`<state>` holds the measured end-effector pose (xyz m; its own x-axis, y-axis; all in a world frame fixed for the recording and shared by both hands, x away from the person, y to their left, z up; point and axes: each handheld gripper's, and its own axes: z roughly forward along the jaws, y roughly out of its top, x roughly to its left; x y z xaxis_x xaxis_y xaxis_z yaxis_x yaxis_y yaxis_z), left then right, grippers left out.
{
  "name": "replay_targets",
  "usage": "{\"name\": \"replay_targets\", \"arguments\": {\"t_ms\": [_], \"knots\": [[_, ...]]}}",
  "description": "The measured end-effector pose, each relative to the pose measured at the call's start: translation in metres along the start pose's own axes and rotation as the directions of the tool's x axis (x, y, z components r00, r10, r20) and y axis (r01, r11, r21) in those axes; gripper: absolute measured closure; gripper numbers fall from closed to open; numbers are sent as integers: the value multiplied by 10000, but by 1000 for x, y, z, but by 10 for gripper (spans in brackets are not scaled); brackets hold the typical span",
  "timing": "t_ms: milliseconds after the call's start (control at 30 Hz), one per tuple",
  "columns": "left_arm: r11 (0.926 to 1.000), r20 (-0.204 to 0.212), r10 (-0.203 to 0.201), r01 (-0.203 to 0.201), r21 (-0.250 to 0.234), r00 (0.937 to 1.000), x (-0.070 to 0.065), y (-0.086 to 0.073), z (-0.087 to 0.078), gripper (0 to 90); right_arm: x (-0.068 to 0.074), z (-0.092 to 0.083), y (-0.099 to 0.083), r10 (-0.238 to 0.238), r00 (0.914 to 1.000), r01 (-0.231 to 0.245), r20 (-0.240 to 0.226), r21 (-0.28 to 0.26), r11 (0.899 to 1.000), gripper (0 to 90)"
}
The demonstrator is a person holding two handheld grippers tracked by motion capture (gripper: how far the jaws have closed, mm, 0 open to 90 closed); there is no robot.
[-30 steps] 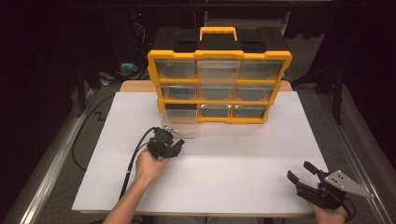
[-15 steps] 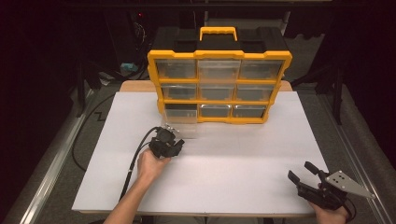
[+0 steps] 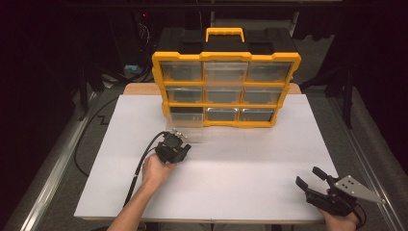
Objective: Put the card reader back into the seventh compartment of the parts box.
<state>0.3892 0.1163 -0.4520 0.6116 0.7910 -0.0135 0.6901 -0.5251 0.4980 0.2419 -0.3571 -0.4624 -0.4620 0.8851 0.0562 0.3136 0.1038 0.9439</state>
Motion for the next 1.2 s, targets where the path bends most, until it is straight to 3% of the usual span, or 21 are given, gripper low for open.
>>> {"name": "replay_targets", "arguments": {"t_ms": [700,1200], "knots": [[9997,403,241,-237,-103,9989,1,-5,-12,734,1,-1,1,-86,10000,85,-38,-53,9999,263],[9978,757,558,-528,-406,9956,-11,-13,-32,734,1,0,1,-96,9999,96,-29,-13,10000,263]]}}
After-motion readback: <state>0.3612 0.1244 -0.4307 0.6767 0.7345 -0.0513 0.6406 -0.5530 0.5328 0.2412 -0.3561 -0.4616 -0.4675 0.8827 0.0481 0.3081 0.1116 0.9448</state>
